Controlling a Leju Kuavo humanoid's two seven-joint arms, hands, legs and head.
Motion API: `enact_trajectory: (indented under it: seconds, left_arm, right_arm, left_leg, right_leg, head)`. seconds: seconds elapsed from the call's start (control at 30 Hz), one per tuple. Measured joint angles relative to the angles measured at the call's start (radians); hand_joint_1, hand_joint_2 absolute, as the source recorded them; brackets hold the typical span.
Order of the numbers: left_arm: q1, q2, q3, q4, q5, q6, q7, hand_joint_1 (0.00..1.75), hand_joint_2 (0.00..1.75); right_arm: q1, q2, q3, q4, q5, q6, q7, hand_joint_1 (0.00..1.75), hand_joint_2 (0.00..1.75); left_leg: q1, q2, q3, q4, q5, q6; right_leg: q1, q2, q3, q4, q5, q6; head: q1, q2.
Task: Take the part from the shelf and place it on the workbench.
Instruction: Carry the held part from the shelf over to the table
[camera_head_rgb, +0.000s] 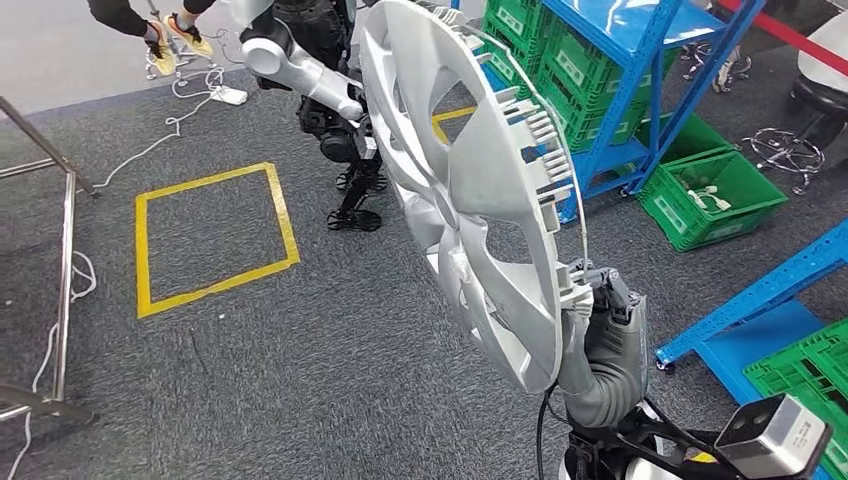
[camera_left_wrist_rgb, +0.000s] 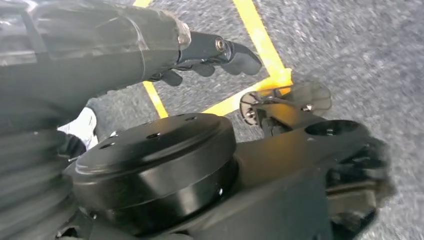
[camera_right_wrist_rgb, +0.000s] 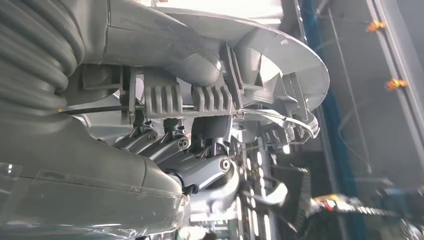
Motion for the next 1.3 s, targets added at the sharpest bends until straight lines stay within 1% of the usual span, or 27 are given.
enact_trajectory:
  seconds: [0.07, 0.13, 0.2, 0.27, 0.3, 0.37, 0.4, 0.43, 0.47, 0.5, 0.57, 0.6, 0.63, 0.7, 0.73, 0.8, 0.83, 0.87, 0.9, 0.93, 0.97, 1.0, 1.07, 1.13, 1.17, 1.23, 1.3]
  left_arm:
    - [-0.001, 0.003, 0.0, 0.0, 0.0, 0.002, -0.005, 0.0, 1.75]
    - [-0.002, 0.005, 0.0, 0.0, 0.0, 0.003, -0.019, 0.0, 1.75]
    - [-0.002, 0.007, 0.0, 0.0, 0.0, 0.003, -0.031, 0.0, 1.75]
    - [-0.003, 0.009, 0.0, 0.0, 0.0, 0.003, -0.04, 0.0, 1.75]
    - [-0.004, 0.009, 0.0, 0.0, 0.0, 0.003, -0.044, 0.0, 1.75]
    - [-0.005, 0.005, 0.0, 0.0, -0.001, 0.002, -0.05, 0.0, 1.75]
    - [-0.005, 0.002, 0.0, 0.0, -0.001, 0.001, -0.051, 0.0, 1.75]
    - [-0.004, -0.001, 0.0, 0.0, -0.002, 0.0, -0.052, 0.0, 1.75]
    - [-0.004, -0.004, 0.0, 0.0, -0.003, 0.0, -0.054, 0.0, 1.75]
    - [-0.004, -0.006, 0.0, 0.0, -0.005, -0.001, -0.056, 0.0, 1.75]
    - [-0.004, -0.013, 0.0, 0.0, -0.007, -0.002, -0.058, 0.0, 1.75]
    - [-0.005, -0.017, 0.0, 0.0, -0.008, -0.002, -0.059, 0.0, 1.75]
    - [-0.005, -0.02, 0.0, 0.0, -0.008, -0.003, -0.059, 0.0, 1.75]
    - [-0.003, -0.024, 0.0, 0.0, -0.008, -0.004, -0.059, 0.0, 1.75]
    - [-0.001, -0.025, 0.0, 0.0, -0.008, -0.004, -0.059, 0.0, 1.75]
    - [-0.001, -0.024, 0.0, 0.0, -0.009, -0.005, -0.059, 0.0, 1.75]
    - [-0.001, -0.024, 0.0, 0.0, -0.009, -0.005, -0.058, 0.0, 1.75]
    - [-0.002, -0.024, 0.0, 0.0, -0.009, -0.005, -0.058, 0.0, 1.75]
    - [-0.003, -0.024, 0.0, 0.0, -0.009, -0.004, -0.058, 0.0, 1.75]
    - [-0.002, -0.024, 0.0, 0.0, -0.01, -0.004, -0.057, 0.0, 1.75]
    - [-0.001, -0.023, 0.0, 0.0, -0.011, -0.003, -0.056, 0.0, 1.75]
    - [-0.001, -0.021, 0.0, 0.0, -0.011, -0.002, -0.054, 0.0, 1.75]
    - [-0.001, -0.018, 0.0, 0.0, -0.014, 0.0, -0.053, 0.0, 1.75]
    - [-0.003, -0.015, 0.0, 0.0, -0.017, 0.001, -0.052, 0.0, 1.75]
    - [-0.003, -0.014, 0.0, 0.0, -0.018, 0.001, -0.051, 0.0, 1.75]
    - [-0.003, -0.01, 0.0, 0.0, -0.018, 0.001, -0.05, 0.0, 1.75]
    - [-0.004, -0.007, 0.0, 0.001, -0.018, 0.0, -0.05, 0.0, 1.75]
  right_arm:
    - [-0.009, 0.0, 0.003, 0.0, 0.006, -0.002, 0.008, 1.75, 1.75]
    - [-0.024, 0.001, 0.005, 0.0, 0.006, -0.004, 0.013, 1.75, 1.75]
    - [-0.039, 0.001, 0.005, -0.001, 0.005, -0.004, 0.015, 1.75, 1.75]
    - [-0.048, 0.001, 0.005, -0.001, 0.003, -0.004, 0.015, 1.75, 1.75]
    - [-0.051, 0.001, 0.004, -0.001, 0.001, -0.004, 0.015, 1.75, 1.75]
    - [-0.052, 0.001, 0.005, -0.001, -0.004, -0.002, 0.014, 1.75, 1.75]
    - [-0.052, 0.001, 0.005, 0.0, -0.006, -0.001, 0.014, 1.75, 1.75]
    - [-0.052, 0.001, 0.005, 0.0, -0.007, 0.0, 0.014, 1.75, 1.75]
    - [-0.052, 0.001, 0.005, 0.001, -0.008, 0.0, 0.013, 1.75, 1.75]
    - [-0.052, 0.001, 0.005, 0.001, -0.008, 0.0, 0.012, 1.75, 1.75]
    - [-0.053, 0.001, 0.005, 0.0, -0.008, 0.001, 0.007, 1.75, 1.75]
    - [-0.054, 0.001, 0.005, 0.0, -0.008, 0.001, 0.004, 1.75, 1.75]
    - [-0.055, 0.001, 0.005, 0.0, -0.008, 0.002, 0.002, 1.75, 1.75]
    - [-0.057, 0.001, 0.004, 0.0, -0.008, 0.003, 0.0, 1.75, 1.75]
    - [-0.058, 0.002, 0.004, 0.0, -0.009, 0.003, 0.0, 1.75, 1.75]
    - [-0.059, 0.003, 0.005, 0.0, -0.009, 0.003, 0.0, 1.75, 1.75]
    - [-0.059, 0.004, 0.005, 0.0, -0.009, 0.003, 0.0, 1.75, 1.75]
    - [-0.058, 0.005, 0.005, 0.0, -0.009, 0.003, -0.001, 1.75, 1.75]
    - [-0.057, 0.006, 0.004, 0.0, -0.01, 0.003, -0.001, 1.75, 1.75]
    - [-0.056, 0.006, 0.005, 0.001, -0.01, 0.003, -0.001, 1.75, 1.75]
    - [-0.055, 0.007, 0.005, 0.001, -0.011, 0.004, -0.002, 1.75, 1.75]
    - [-0.054, 0.007, 0.005, 0.002, -0.011, 0.004, -0.003, 1.75, 1.75]
    - [-0.054, 0.008, 0.005, 0.001, -0.012, 0.005, -0.005, 1.75, 1.75]
    - [-0.053, 0.008, 0.004, 0.001, -0.012, 0.005, -0.009, 1.75, 1.75]
    - [-0.053, 0.007, 0.004, 0.0, -0.012, 0.006, -0.011, 1.75, 1.75]
    - [-0.052, 0.007, 0.004, 0.0, -0.011, 0.006, -0.014, 1.75, 1.75]
    - [-0.051, 0.007, 0.004, 0.0, -0.011, 0.007, -0.015, 1.75, 1.75]
  left_leg:
    - [0.002, 0.048, 0.072, -0.125, 0.043, -0.005]
    - [-0.003, 0.077, 0.097, -0.176, 0.049, 0.008]
    - [-0.008, 0.061, 0.092, -0.176, 0.051, 0.029]
    - [-0.01, 0.039, 0.09, -0.178, 0.055, 0.041]
    - [-0.01, 0.027, 0.09, -0.179, 0.057, 0.046]
    - [-0.014, 0.003, 0.088, -0.179, 0.06, 0.054]
    - [-0.018, -0.011, 0.087, -0.179, 0.061, 0.057]
    - [-0.022, -0.025, 0.086, -0.179, 0.062, 0.06]
    - [-0.025, -0.04, 0.087, -0.178, 0.063, 0.062]
    - [-0.028, -0.054, 0.088, -0.178, 0.064, 0.063]
    - [-0.032, -0.08, 0.09, -0.178, 0.066, 0.065]
    - [-0.032, -0.091, 0.088, -0.178, 0.068, 0.063]
    - [-0.03, -0.101, 0.084, -0.178, 0.071, 0.06]
    - [-0.026, -0.118, 0.076, -0.18, 0.078, 0.049]
    - [-0.025, -0.11, 0.073, -0.178, 0.078, 0.046]
    - [-0.028, -0.063, 0.052, -0.14, 0.048, 0.038]
    - [-0.027, -0.035, 0.03, -0.094, 0.019, 0.033]
    - [-0.023, -0.019, 0.001, -0.034, -0.013, 0.026]
    - [-0.018, -0.016, -0.027, 0.026, -0.039, 0.019]
    - [-0.012, -0.016, -0.043, 0.063, -0.048, 0.011]
    - [-0.007, -0.014, -0.044, 0.069, -0.041, 0.004]
    - [-0.002, -0.008, -0.023, 0.035, -0.017, -0.002]
    - [0.002, 0.033, 0.048, -0.085, 0.036, -0.012]
    - [0.0, 0.066, 0.086, -0.158, 0.053, 0.001]
    - [-0.004, 0.067, 0.085, -0.162, 0.049, 0.013]
    - [-0.005, 0.048, 0.082, -0.164, 0.053, 0.032]
    - [-0.005, 0.026, 0.081, -0.166, 0.056, 0.043]
  right_leg:
    - [-0.001, -0.016, -0.001, 0.013, -0.01, 0.015]
    - [0.003, -0.027, -0.002, 0.022, -0.018, 0.028]
    - [0.001, -0.038, 0.0, 0.022, -0.019, 0.036]
    - [-0.006, -0.02, -0.007, 0.043, -0.042, 0.045]
    - [-0.007, 0.0, -0.022, 0.079, -0.068, 0.048]
    - [-0.007, 0.038, -0.079, 0.212, -0.137, 0.047]
    - [-0.006, 0.045, -0.109, 0.277, -0.161, 0.043]
    - [-0.003, 0.049, -0.129, 0.317, -0.168, 0.038]
    - [0.0, 0.052, -0.132, 0.316, -0.152, 0.031]
    - [0.004, 0.057, -0.117, 0.275, -0.117, 0.022]
    - [0.013, 0.087, -0.063, 0.141, -0.041, 0.001]
    - [0.017, 0.101, -0.041, 0.086, -0.019, -0.007]
    - [0.02, 0.111, -0.028, 0.054, -0.011, -0.013]
    - [0.023, 0.102, -0.022, 0.035, -0.011, -0.018]
    - [0.022, 0.092, -0.019, 0.025, -0.006, -0.018]
    - [0.018, 0.072, -0.01, 0.002, 0.007, -0.017]
    - [0.016, 0.061, -0.007, -0.005, 0.011, -0.016]
    - [0.016, 0.051, -0.007, -0.006, 0.011, -0.017]
    - [0.015, 0.039, -0.007, -0.006, 0.011, -0.017]
    - [0.014, 0.027, -0.007, -0.004, 0.01, -0.016]
    - [0.011, 0.015, -0.007, -0.002, 0.008, -0.013]
    - [0.008, 0.005, -0.007, 0.002, 0.005, -0.008]
    - [0.004, -0.012, -0.008, 0.016, -0.006, 0.007]
    - [0.005, -0.024, -0.01, 0.03, -0.017, 0.023]
    - [0.006, -0.03, -0.011, 0.033, -0.019, 0.028]
    - [0.003, -0.037, -0.009, 0.032, -0.023, 0.036]
    - [-0.001, -0.011, -0.019, 0.065, -0.053, 0.043]
  head:
    - [-0.004, 0.0]
    - [-0.003, 0.0]
    - [0.004, 0.0]
    - [0.009, 0.0]
    - [0.012, 0.0]
    - [0.024, 0.0]
    - [0.029, 0.0]
    - [0.034, 0.0]
    - [0.037, 0.0]
    - [0.04, 0.0]
    - [0.04, 0.0]
    - [0.039, 0.0]
    - [0.04, 0.0]
    - [0.042, 0.0]
    - [0.044, 0.0]
    - [0.038, 0.0]
    - [0.033, 0.0]
    - [0.026, 0.0]
    - [0.02, 0.0]
    - [0.015, 0.0]
    - [0.011, 0.0]
    - [0.008, 0.0]
    - [0.002, 0.0]
    - [0.0, 0.0]
    - [0.001, 0.0]
    - [0.007, 0.0]
    - [0.013, 0.0]
